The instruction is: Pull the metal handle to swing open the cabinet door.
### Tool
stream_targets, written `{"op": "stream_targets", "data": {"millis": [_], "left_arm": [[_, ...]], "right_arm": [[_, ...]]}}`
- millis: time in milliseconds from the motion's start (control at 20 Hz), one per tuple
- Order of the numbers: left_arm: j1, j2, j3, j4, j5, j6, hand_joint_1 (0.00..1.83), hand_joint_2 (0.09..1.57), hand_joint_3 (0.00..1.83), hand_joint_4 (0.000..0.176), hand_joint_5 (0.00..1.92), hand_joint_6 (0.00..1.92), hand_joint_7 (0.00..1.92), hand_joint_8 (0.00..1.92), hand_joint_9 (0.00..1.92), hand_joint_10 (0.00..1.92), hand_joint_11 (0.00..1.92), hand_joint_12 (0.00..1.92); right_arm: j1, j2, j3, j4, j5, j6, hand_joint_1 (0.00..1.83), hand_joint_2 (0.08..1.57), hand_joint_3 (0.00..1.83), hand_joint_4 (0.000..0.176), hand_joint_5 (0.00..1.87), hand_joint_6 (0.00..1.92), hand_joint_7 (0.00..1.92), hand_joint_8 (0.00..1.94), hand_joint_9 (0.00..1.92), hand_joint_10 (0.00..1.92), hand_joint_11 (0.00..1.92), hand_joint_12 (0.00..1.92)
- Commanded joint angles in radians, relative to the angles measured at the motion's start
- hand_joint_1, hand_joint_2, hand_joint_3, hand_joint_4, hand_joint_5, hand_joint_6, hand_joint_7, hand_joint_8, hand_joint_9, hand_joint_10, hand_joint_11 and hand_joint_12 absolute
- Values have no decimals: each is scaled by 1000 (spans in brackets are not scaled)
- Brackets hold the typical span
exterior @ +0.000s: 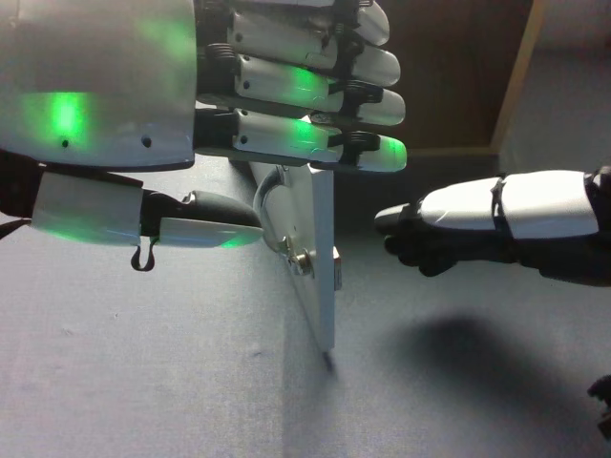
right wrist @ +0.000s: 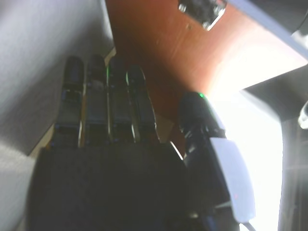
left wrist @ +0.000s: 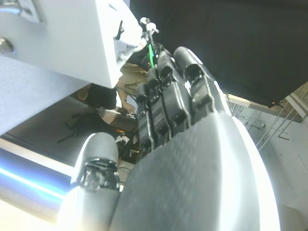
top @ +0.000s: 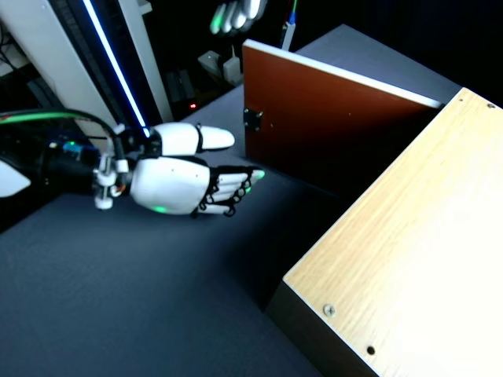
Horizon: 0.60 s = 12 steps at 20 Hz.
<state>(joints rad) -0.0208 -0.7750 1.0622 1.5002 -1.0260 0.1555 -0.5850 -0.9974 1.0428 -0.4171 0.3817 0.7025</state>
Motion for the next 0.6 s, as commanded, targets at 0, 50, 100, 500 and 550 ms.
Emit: {"op": "stream_targets", "data": {"millis": [0, 50, 100, 500, 550], "left_arm": [[-8, 6, 0, -99, -25, 8, 0, 1571, 66, 0, 345, 7, 358, 7, 334, 5, 14, 753], [-8, 6, 0, -99, -25, 8, 0, 1571, 67, 0, 339, 3, 351, 3, 327, 2, 10, 751], [-8, 6, 0, -99, -25, 8, 0, 1571, 67, 0, 340, 4, 350, 3, 326, 1, 7, 750], [-8, 6, 0, -99, -25, 8, 0, 1571, 56, 0, 321, 0, 332, 0, 312, 0, 0, 742], [-8, 6, 0, -99, -25, 8, 0, 1571, 56, 0, 321, 0, 332, 0, 312, 0, 0, 741]], "right_arm": [[8, 0, -4, 7, 115, 7, 0, 1571, 16, 0, 364, 3, 390, 2, 355, 1, 0, 928], [8, -1, -5, -4, 119, 7, 0, 1571, 15, 0, 369, 4, 393, 3, 358, 3, 0, 927], [8, 0, -8, -21, 126, 7, 0, 1571, 12, 0, 364, 2, 385, 1, 350, 1, 0, 911], [13, 11, -38, -42, 179, 5, 0, 1569, 11, 0, 376, 3, 398, 2, 362, 3, 0, 934], [17, 11, -42, -42, 181, 5, 0, 1569, 10, 0, 378, 4, 401, 3, 363, 4, 0, 934]]}}
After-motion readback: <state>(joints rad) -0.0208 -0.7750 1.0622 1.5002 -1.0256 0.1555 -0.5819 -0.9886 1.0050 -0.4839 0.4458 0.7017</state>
